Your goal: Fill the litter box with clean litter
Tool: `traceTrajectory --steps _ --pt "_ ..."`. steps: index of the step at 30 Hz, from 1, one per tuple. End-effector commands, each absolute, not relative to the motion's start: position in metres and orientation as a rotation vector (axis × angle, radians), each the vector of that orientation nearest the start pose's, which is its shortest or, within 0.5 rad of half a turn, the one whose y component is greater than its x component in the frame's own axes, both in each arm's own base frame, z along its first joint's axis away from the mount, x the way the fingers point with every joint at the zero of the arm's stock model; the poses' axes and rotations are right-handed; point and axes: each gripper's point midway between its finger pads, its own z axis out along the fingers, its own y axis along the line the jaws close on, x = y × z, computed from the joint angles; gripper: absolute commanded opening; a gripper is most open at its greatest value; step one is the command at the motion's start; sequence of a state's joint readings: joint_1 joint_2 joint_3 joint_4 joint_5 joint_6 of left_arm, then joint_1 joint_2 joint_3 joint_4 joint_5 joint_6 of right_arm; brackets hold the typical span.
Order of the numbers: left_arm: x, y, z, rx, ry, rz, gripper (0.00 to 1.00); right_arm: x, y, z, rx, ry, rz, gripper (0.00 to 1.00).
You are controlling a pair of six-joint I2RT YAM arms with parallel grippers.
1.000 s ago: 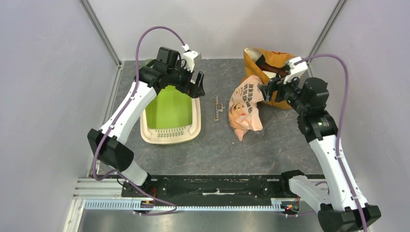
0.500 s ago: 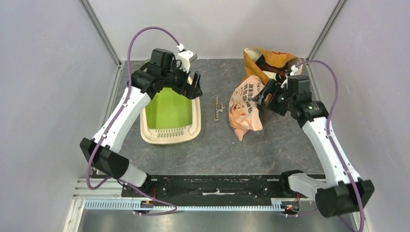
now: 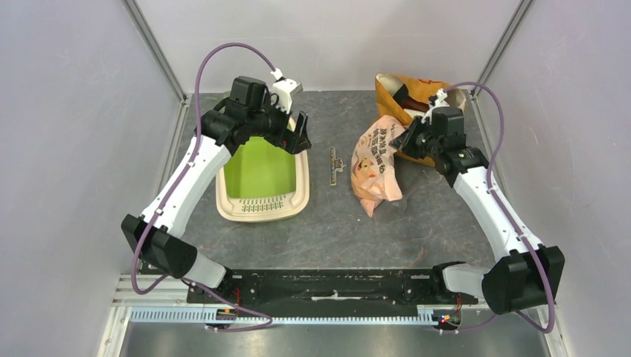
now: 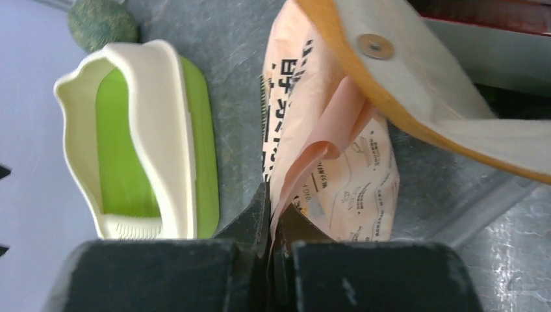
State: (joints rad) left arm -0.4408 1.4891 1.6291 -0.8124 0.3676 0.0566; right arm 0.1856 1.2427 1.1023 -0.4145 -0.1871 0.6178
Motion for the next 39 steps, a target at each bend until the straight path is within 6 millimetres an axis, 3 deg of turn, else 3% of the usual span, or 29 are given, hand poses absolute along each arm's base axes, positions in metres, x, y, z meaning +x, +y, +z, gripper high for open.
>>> traceTrajectory --steps 1,6,16,20,26,31,39 --pt "0.330 -0.224 0.304 0.732 2.081 -0.623 1.00 0.359 0.151 0.275 -0.028 2.052 0.705 0.00" --pt "0.335 -0.227 0.301 0.765 2.093 -0.622 1.00 0.330 0.179 0.299 -0.552 1.917 0.709 0.00" --pt "0.349 -0.256 0.311 1.007 1.981 -0.687 1.00 0.305 0.193 0.336 -1.012 1.688 0.687 0.00" --pt "0.351 -0.269 0.313 1.119 1.897 -0.703 0.99 0.285 0.202 0.336 -1.178 1.599 0.762 0.00" --pt "0.348 -0.293 0.322 1.419 1.610 -0.704 0.99 0.279 0.201 0.342 -1.356 1.475 0.704 0.00" --pt "0.344 -0.326 0.328 1.607 1.318 -0.744 0.98 0.275 0.203 0.346 -1.400 1.432 0.715 0.00" --pt "0.346 -0.375 0.337 1.703 0.851 -0.806 0.98 0.274 0.196 0.333 -1.468 1.382 0.618 0.00"
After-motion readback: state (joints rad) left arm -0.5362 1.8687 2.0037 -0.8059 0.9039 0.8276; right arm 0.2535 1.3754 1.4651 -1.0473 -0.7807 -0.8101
